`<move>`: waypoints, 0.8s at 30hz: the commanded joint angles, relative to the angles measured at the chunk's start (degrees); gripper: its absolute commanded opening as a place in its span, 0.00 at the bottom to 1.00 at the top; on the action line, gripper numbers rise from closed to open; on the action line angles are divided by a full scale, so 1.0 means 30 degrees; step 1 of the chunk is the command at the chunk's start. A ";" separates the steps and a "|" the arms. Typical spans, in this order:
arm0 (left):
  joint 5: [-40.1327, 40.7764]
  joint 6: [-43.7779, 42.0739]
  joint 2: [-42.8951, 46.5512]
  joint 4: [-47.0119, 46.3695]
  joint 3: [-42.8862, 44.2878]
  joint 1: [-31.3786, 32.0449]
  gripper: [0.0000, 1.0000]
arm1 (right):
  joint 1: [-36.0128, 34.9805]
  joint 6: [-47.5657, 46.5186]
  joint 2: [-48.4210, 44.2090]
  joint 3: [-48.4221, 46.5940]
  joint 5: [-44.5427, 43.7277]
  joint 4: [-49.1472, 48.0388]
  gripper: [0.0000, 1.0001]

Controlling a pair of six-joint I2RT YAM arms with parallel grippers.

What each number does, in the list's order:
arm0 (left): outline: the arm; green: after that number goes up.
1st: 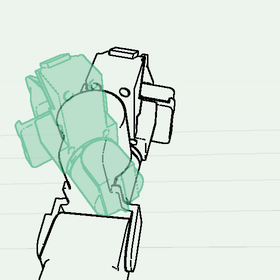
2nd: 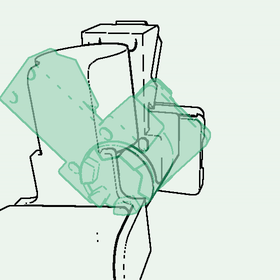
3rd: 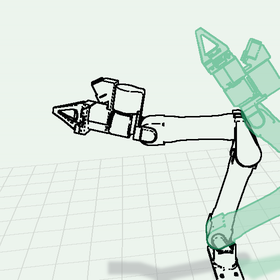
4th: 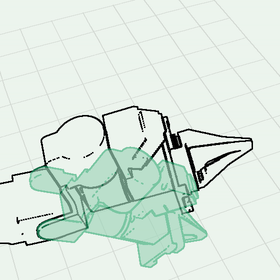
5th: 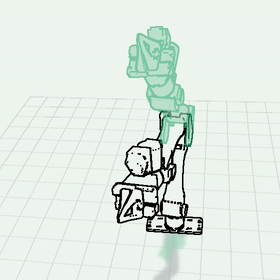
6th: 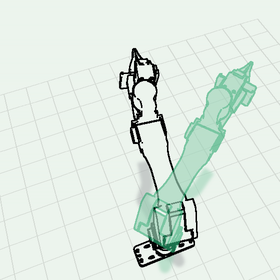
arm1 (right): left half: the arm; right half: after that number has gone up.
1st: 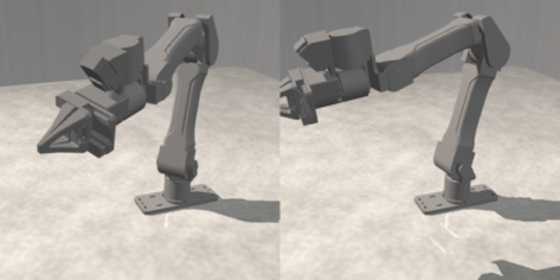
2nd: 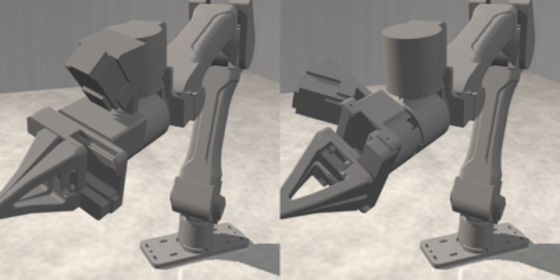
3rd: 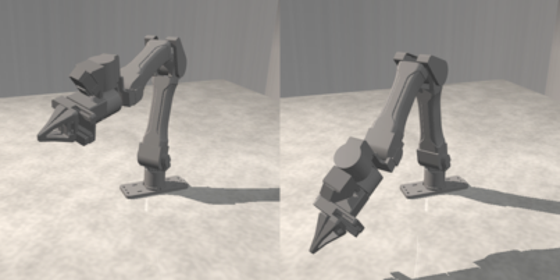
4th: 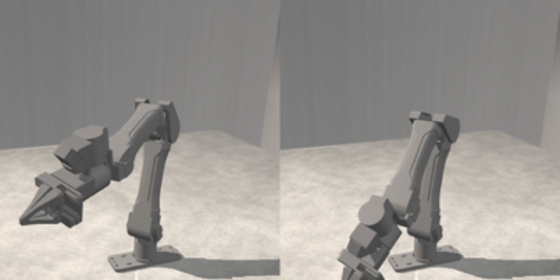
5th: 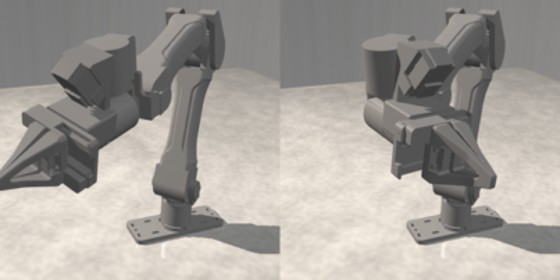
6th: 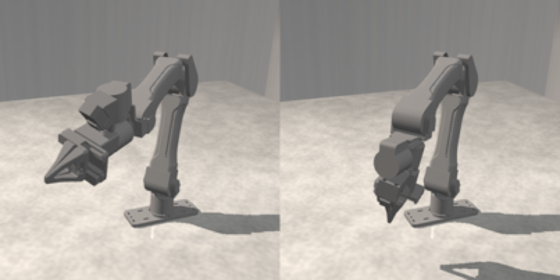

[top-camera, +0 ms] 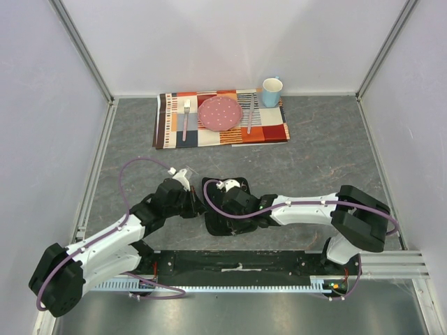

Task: Sort the hair-cutting tools

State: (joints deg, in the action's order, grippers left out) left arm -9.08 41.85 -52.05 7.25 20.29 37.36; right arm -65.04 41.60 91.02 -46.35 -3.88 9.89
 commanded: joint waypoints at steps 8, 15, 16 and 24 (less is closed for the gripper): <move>0.1414 -0.0061 -0.0344 0.0221 0.1232 -0.0033 0.02 | -0.0732 -0.0889 0.0918 -0.0722 0.0763 0.1856 0.00; 0.2821 -0.0764 -0.1428 0.0954 0.2725 0.0113 0.02 | -0.1202 -0.1300 0.0744 -0.1309 0.2317 0.3470 0.00; 0.2967 -0.0765 -0.1545 0.0896 0.2843 0.0143 0.02 | -0.1202 -0.1329 0.0627 -0.1338 0.2493 0.3558 0.00; 0.3613 -0.0473 -0.2452 0.0456 0.3313 0.0377 0.02 | -0.1378 -0.0832 0.0275 -0.0987 0.4220 0.3881 0.00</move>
State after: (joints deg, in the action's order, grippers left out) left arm -5.43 41.65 -58.67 12.58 27.03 38.83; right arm -67.42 38.37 92.86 -50.04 1.23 14.55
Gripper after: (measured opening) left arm 0.045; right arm 0.007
